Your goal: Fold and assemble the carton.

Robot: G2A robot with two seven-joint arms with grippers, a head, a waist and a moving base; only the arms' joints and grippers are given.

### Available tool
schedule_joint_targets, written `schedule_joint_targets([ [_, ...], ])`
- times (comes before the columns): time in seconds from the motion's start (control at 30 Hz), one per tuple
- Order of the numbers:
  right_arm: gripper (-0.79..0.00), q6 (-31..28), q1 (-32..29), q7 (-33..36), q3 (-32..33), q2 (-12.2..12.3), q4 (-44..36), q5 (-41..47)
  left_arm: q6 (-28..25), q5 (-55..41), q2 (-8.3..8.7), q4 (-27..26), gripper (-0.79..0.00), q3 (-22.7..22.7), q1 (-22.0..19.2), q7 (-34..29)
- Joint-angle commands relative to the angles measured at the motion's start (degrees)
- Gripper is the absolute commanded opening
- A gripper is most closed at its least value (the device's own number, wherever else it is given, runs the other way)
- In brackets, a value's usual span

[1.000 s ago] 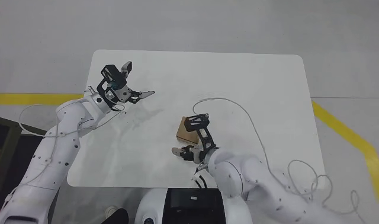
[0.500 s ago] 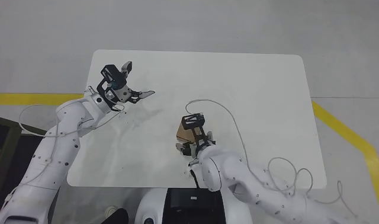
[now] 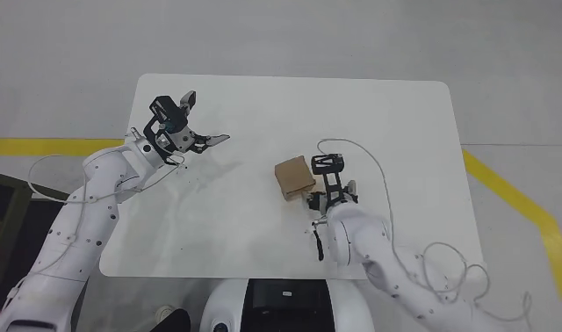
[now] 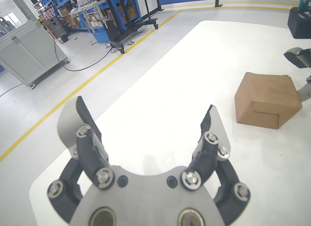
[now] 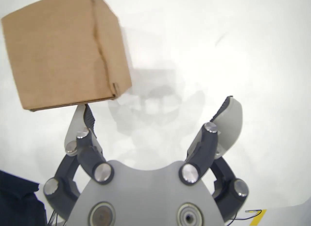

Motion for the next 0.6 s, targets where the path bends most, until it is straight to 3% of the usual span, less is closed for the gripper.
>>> schedule_joint_targets([
  [0.0, 0.0, -1.11, -0.89, 1.13, 1.52, -0.09, -1.76, -0.27, 0.0, 0.0, 0.0, 0.0, 0.0, 0.0, 0.0, 0.0],
  [0.07, 0.0, -3.67, -0.97, 2.51, 1.45, -0.25, -5.29, -0.19, 0.0, 0.0, 0.0, 0.0, 0.0, 0.0, 0.0, 0.0],
  [0.2, 0.0, -12.7, -1.62, -1.45, 0.63, -0.35, -8.11, -0.35, 0.0, 0.0, 0.0, 0.0, 0.0, 0.0, 0.0, 0.0],
  [0.57, 0.0, -19.84, -3.12, -9.89, 0.05, -1.51, -4.29, -1.44, 0.0, 0.0, 0.0, 0.0, 0.0, 0.0, 0.0, 0.0],
])
